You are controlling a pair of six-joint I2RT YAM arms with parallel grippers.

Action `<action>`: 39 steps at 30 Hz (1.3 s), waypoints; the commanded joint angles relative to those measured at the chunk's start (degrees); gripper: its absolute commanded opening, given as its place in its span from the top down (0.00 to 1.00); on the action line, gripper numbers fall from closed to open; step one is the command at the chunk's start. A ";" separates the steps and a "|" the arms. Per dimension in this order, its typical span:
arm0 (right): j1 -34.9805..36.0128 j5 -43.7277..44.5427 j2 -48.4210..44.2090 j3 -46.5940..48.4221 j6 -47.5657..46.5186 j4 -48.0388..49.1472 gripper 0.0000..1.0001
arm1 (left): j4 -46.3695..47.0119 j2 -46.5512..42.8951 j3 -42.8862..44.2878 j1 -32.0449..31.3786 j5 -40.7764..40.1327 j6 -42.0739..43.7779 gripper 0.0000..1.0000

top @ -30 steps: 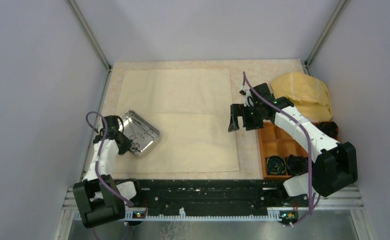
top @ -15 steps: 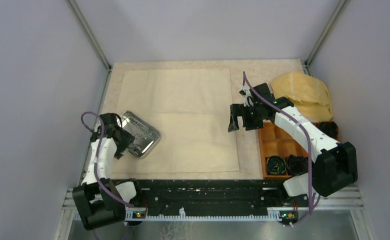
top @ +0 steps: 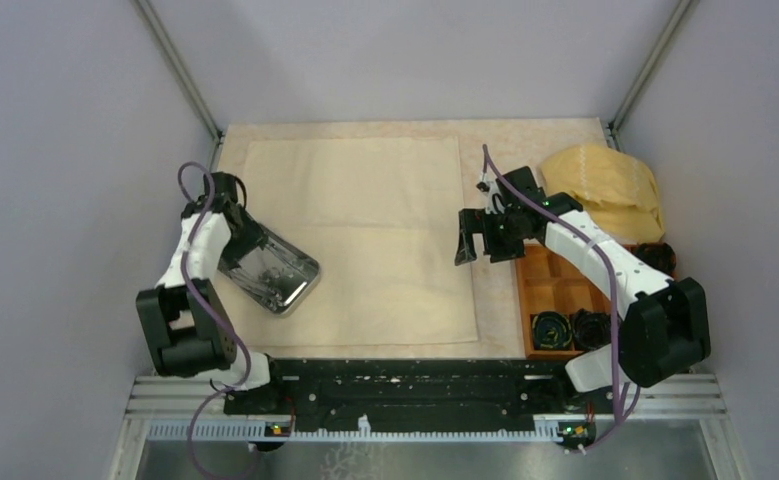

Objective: Open and lay out the surgical kit
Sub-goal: Pick up the medical item from the container.

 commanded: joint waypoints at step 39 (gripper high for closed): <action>-0.35 1.64 0.96 1.97 -1.37 1.47 0.05 | 1.63 14.79 -1.11 6.81 0.93 -13.62 0.56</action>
